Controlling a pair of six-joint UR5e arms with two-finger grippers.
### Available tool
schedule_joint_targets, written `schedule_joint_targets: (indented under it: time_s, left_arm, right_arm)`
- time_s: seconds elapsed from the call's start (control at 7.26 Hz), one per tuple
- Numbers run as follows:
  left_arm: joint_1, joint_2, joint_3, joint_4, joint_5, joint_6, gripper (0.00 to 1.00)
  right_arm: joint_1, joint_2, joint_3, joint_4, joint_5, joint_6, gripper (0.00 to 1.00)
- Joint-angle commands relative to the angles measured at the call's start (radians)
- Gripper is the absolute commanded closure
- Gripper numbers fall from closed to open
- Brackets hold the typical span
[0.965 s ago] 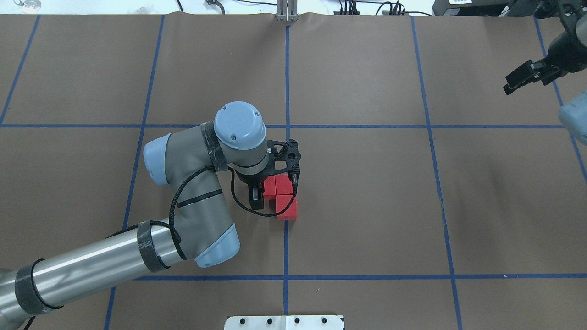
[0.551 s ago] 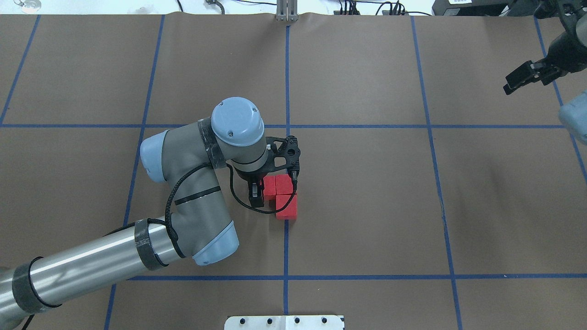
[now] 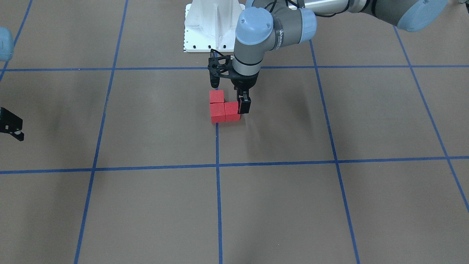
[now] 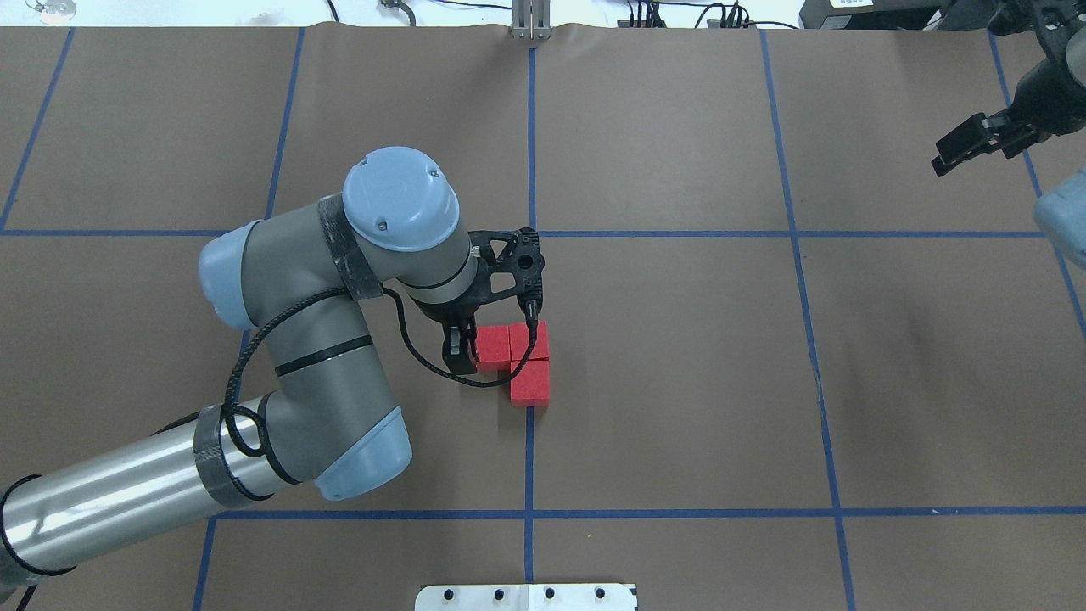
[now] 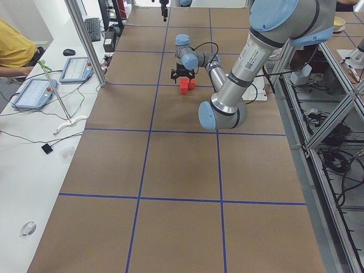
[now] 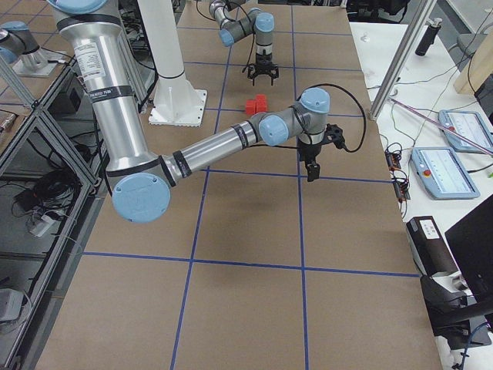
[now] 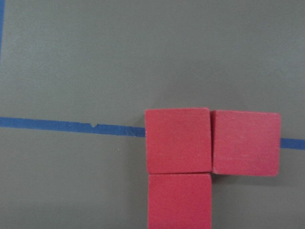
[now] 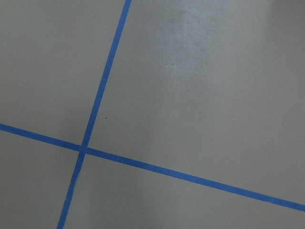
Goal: Form red blocks into L shape at center
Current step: 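Open the left gripper and lift it away from the cubes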
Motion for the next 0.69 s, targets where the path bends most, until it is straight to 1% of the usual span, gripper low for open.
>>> schedule_joint_targets:
  time_s: [0.0,0.14,0.41,0.55]
  left_arm:
    - [-0.113,0.066,-0.052,0.029,-0.006,-0.005,0.0]
    - [-0.185,0.109,-0.058,0.028,-0.006,-0.005,0.0]
    - [-0.335,0.184,-0.058,0.015,-0.009,-0.001,0.0]
    - [-0.376,0.218,-0.058,0.009,-0.007,0.01,0.0]
  right_arm:
    - [0.001,-0.008,0.0,0.0,0.004,-0.01,0.01]
    - [0.003,-0.019,0.003,0.0,0.006,-0.013,0.01]
    - [0.055,-0.06,0.009,0.0,0.01,-0.035,0.01]
    - [0.102,-0.084,0.008,0.0,0.021,-0.114,0.01]
